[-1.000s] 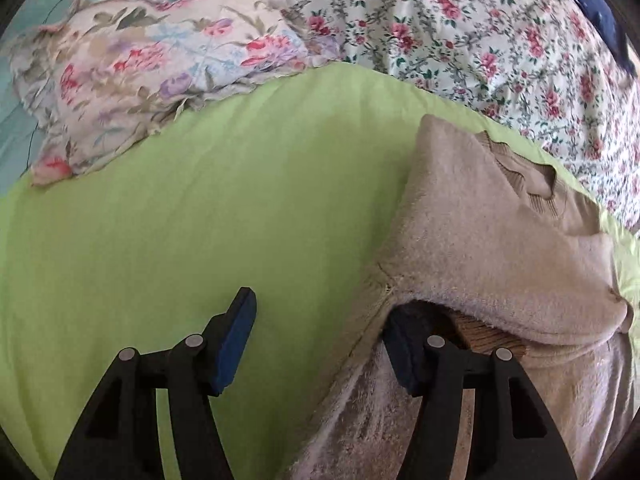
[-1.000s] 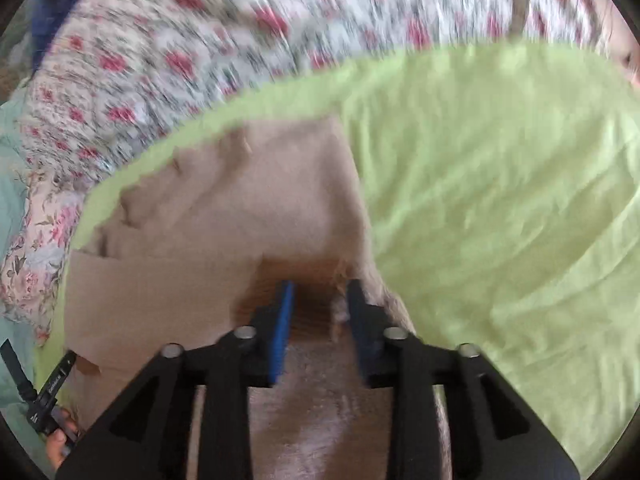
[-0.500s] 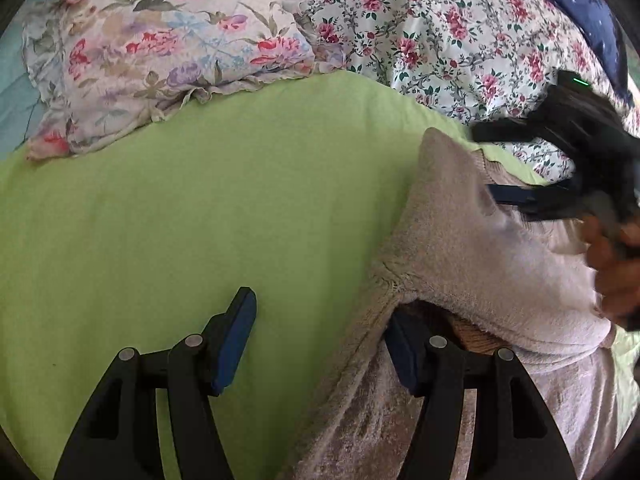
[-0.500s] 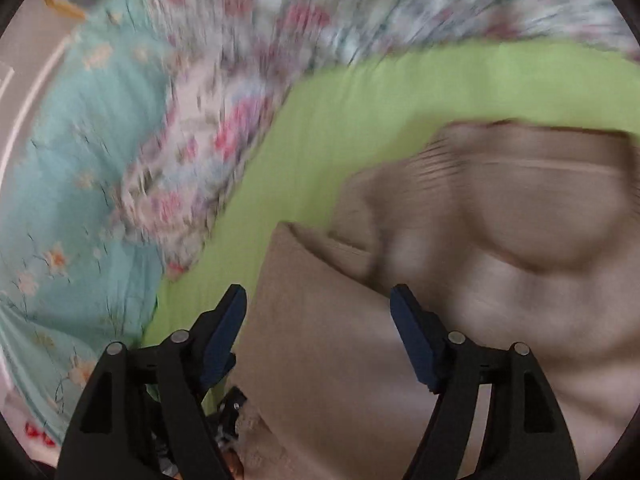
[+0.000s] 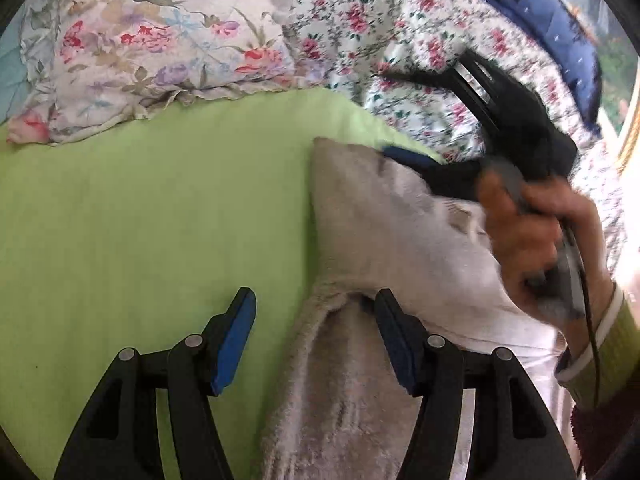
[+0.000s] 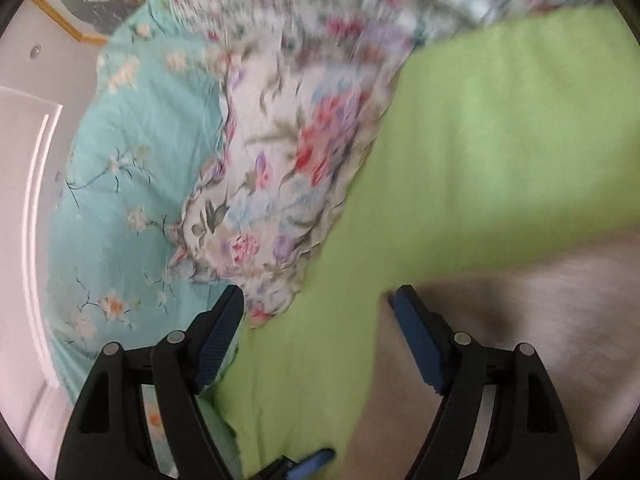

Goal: Fold small clothes

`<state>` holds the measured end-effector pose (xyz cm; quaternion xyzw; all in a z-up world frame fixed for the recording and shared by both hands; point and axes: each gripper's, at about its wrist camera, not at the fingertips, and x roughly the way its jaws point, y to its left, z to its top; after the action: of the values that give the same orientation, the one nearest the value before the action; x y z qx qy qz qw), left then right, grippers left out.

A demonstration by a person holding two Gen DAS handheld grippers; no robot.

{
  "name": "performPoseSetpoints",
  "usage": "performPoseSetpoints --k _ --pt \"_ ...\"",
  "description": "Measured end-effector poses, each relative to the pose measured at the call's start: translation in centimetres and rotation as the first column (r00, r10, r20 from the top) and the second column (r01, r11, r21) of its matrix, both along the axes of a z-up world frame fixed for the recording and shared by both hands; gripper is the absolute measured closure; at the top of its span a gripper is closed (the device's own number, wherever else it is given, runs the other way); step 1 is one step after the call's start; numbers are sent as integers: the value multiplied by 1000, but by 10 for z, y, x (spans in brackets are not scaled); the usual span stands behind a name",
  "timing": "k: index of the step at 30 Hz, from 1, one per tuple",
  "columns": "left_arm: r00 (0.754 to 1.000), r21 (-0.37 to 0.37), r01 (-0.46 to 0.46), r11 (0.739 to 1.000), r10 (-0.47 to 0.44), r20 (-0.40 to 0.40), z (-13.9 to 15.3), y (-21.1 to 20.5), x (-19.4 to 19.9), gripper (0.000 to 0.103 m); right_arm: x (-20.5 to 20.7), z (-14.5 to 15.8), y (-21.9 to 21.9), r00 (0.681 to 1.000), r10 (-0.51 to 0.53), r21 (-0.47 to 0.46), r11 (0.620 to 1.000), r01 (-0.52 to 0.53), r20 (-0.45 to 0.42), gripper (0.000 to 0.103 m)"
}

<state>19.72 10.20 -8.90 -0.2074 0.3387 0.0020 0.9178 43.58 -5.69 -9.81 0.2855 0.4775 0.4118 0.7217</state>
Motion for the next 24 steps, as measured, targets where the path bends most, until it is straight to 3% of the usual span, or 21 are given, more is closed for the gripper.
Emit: performPoseSetpoints --k 5,7,9,10,13,16,19,21,22,23,24 --pt "998 -49 54 997 -56 -36 6 5 7 40 -42 32 -109 979 -159 -194 964 182 126 24" --pt "996 -50 72 996 -74 -48 12 6 18 40 -79 38 -168 951 -261 -242 924 295 163 24" --pt "993 -18 99 995 -100 -59 19 3 33 39 -123 36 -215 915 -351 -315 861 399 198 25" --pt "991 0 110 994 -109 -71 22 3 43 37 -145 32 -244 891 -403 -367 812 453 210 26" --pt "987 23 135 991 -133 -93 24 -1 68 37 -183 13 -299 853 -491 -443 735 514 176 37" --pt "984 46 142 989 -136 -119 20 -5 86 37 -199 -5 -315 847 -506 -521 685 509 162 41" --pt "982 54 129 990 -120 -145 14 -5 96 37 -200 -18 -303 881 -453 -502 734 457 138 51" --pt "981 56 122 991 -112 -158 10 -4 99 37 -196 -20 -292 892 -430 -509 742 437 139 64" --pt "980 61 120 991 -109 -167 8 -4 101 37 -194 -20 -283 901 -410 -525 741 419 141 73" --pt "979 64 120 991 -108 -171 7 -4 102 37 -194 -17 -280 903 -404 -533 737 416 147 97" --pt "979 67 121 990 -108 -170 7 -5 102 37 -196 -11 -279 896 -412 -529 729 435 168 97"
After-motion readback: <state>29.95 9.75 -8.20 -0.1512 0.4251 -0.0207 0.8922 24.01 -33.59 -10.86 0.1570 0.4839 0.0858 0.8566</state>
